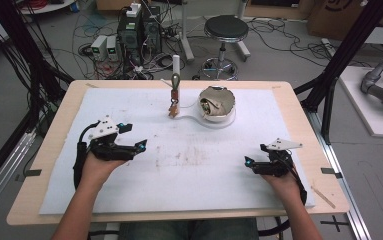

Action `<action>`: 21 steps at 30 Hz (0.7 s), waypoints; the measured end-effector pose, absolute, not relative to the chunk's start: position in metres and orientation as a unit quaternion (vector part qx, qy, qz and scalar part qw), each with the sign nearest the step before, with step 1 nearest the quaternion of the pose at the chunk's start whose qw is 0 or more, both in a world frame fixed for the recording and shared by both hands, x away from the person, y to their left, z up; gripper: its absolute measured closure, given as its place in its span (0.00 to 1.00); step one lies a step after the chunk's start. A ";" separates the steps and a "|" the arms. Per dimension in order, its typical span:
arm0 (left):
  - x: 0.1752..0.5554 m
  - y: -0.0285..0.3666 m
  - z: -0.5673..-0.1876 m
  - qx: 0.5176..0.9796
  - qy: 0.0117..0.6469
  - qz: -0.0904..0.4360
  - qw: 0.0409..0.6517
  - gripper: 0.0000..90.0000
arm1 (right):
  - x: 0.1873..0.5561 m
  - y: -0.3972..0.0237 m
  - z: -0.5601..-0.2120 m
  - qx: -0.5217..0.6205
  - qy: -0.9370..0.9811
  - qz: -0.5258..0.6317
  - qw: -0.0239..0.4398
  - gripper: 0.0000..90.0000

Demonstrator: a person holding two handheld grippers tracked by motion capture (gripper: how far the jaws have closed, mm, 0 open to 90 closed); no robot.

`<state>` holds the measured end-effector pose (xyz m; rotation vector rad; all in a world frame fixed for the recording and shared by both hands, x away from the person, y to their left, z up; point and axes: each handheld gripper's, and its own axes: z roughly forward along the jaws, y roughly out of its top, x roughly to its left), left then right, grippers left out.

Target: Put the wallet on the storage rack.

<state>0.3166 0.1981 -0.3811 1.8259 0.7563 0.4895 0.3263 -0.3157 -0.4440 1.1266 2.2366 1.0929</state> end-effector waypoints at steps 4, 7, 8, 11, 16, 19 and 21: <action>0.309 0.206 -0.390 0.757 0.319 0.205 0.533 0.23 | 0.325 -0.317 -0.443 0.405 0.796 0.399 0.207 0.20; 0.307 0.211 -0.395 0.758 0.320 0.204 0.531 0.22 | 0.325 -0.318 -0.442 0.404 0.793 0.404 0.212 0.20; 0.306 0.212 -0.397 0.757 0.320 0.204 0.532 0.22 | 0.324 -0.318 -0.441 0.403 0.791 0.406 0.215 0.20; 0.304 0.212 -0.402 0.759 0.313 0.203 0.533 0.22 | 0.324 -0.318 -0.439 0.399 0.787 0.413 0.224 0.20; 0.305 0.216 -0.405 0.750 0.319 0.217 0.537 0.20 | 0.325 -0.318 -0.438 0.399 0.785 0.415 0.227 0.20; 0.304 0.221 -0.409 0.745 0.328 0.221 0.537 0.20 | 0.327 -0.318 -0.439 0.400 0.787 0.413 0.225 0.20; 0.303 0.223 -0.412 0.744 0.333 0.221 0.535 0.20 | 0.327 -0.317 -0.438 0.403 0.786 0.412 0.226 0.20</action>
